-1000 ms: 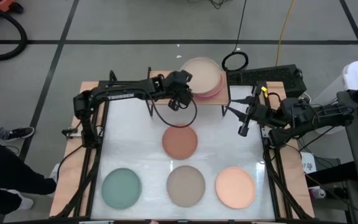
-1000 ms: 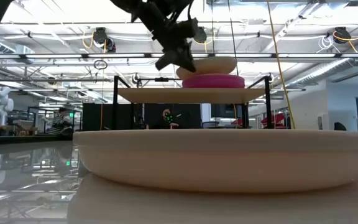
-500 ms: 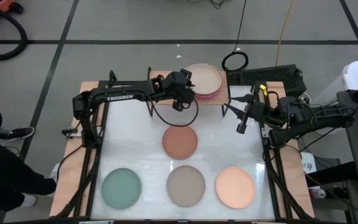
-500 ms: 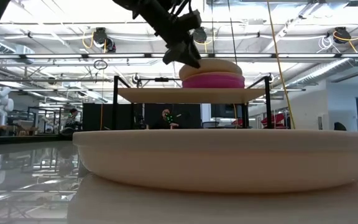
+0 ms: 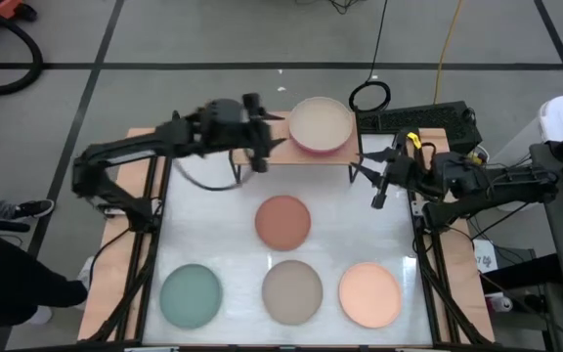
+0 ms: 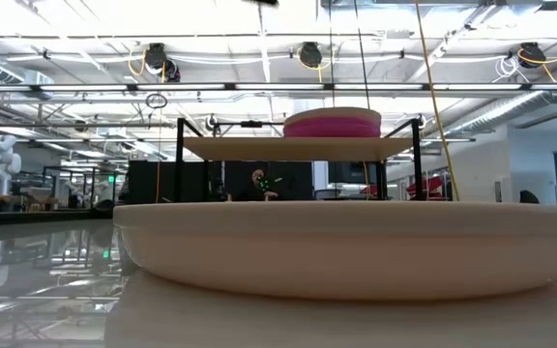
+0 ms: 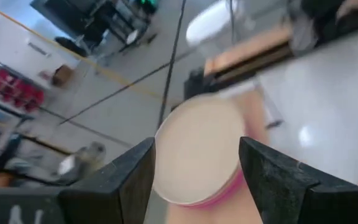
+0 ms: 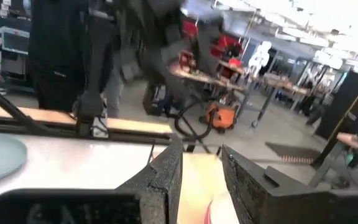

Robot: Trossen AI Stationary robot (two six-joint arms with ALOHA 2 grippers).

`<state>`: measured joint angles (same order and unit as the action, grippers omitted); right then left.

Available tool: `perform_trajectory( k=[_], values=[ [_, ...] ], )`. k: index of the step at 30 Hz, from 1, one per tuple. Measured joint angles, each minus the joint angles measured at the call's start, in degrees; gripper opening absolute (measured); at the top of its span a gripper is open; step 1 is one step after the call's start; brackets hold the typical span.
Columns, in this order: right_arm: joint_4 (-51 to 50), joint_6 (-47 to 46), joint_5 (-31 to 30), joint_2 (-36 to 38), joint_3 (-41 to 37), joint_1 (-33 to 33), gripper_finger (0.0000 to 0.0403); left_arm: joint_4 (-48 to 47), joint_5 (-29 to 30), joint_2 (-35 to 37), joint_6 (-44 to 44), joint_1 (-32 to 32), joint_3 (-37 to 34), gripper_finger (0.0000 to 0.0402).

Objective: Place and stack plates onto a shelf
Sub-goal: Adjust the stacked bowls on the shelf

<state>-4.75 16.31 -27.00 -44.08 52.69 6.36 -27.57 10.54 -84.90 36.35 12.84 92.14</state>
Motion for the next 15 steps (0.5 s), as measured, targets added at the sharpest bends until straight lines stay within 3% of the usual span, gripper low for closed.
perform_trajectory(
  k=[4, 9, 15],
  values=[
    [-2.4, -0.9, 0.0, -2.0, 0.0, -0.6, 0.0098, -4.9, -2.9, 6.8, -7.1, -0.1, 0.0, 0.0229],
    [-0.2, -0.4, 0.2, -5.4, 0.0, -0.6, 0.0098, -9.2, -3.0, 14.3, -13.9, -1.0, -1.2, 0.0191],
    [3.3, 1.7, 0.2, -9.5, 0.1, -2.2, 0.0098, -3.1, -3.0, 25.4, -19.1, -2.5, -14.5, 0.0143]
  ],
)
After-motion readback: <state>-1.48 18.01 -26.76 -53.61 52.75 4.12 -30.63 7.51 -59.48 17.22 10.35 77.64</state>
